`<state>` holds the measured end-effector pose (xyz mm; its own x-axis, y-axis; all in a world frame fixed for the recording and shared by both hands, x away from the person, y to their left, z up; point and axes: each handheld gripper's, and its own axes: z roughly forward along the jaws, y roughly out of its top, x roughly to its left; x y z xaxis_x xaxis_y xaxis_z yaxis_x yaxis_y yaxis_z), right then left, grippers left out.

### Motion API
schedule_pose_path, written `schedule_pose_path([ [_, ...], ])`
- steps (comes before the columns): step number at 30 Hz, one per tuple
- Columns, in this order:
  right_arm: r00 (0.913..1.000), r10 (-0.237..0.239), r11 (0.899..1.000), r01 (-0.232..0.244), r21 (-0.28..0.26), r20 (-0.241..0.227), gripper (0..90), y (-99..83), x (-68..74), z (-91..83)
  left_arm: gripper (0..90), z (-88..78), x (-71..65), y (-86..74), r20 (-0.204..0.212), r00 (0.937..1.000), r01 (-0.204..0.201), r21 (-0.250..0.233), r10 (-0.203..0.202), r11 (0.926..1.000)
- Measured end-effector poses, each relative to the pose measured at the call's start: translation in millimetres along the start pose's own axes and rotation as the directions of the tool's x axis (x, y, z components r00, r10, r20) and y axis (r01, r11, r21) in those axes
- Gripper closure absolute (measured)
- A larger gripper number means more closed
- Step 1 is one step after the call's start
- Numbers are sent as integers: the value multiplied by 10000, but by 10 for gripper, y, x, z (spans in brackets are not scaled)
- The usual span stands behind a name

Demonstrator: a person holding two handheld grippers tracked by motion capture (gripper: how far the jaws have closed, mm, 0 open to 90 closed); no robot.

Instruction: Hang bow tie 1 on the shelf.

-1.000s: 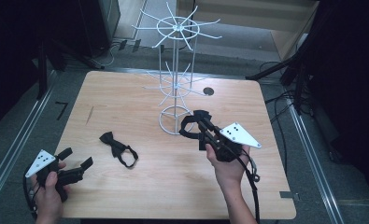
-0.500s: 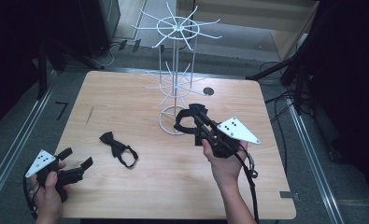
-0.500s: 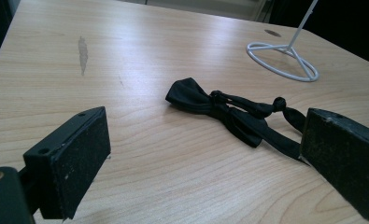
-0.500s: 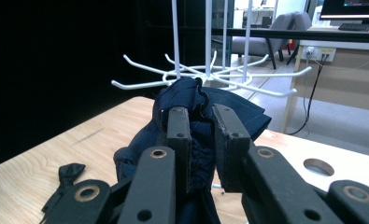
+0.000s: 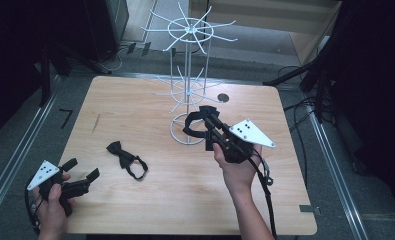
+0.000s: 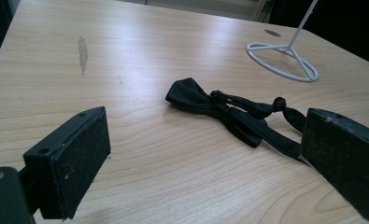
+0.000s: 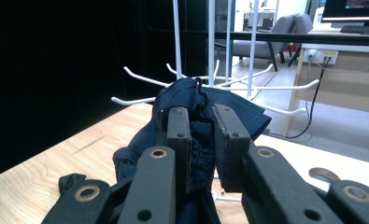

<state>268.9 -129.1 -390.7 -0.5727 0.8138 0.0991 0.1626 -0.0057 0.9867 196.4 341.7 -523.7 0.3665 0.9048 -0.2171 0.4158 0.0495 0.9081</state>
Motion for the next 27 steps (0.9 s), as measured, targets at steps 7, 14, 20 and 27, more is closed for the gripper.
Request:
schedule_pose_path([
  [7,9998,125,9999,-126,102,130,793,-7,-45,83,28,0,0,0,4,10000,8,-2,-8,10000],
  [14,9994,269,9993,-275,251,235,793,-28,-103,143,28,-2,1,0,4,10000,-8,16,8,10000],
  [20,9989,338,9985,-351,426,313,793,-72,-129,196,27,0,0,0,1,10000,3,-10,-3,10000],
  [27,9983,402,9967,-431,692,416,793,-168,-159,267,28,0,0,0,15,10000,9,-9,-9,10000],
])
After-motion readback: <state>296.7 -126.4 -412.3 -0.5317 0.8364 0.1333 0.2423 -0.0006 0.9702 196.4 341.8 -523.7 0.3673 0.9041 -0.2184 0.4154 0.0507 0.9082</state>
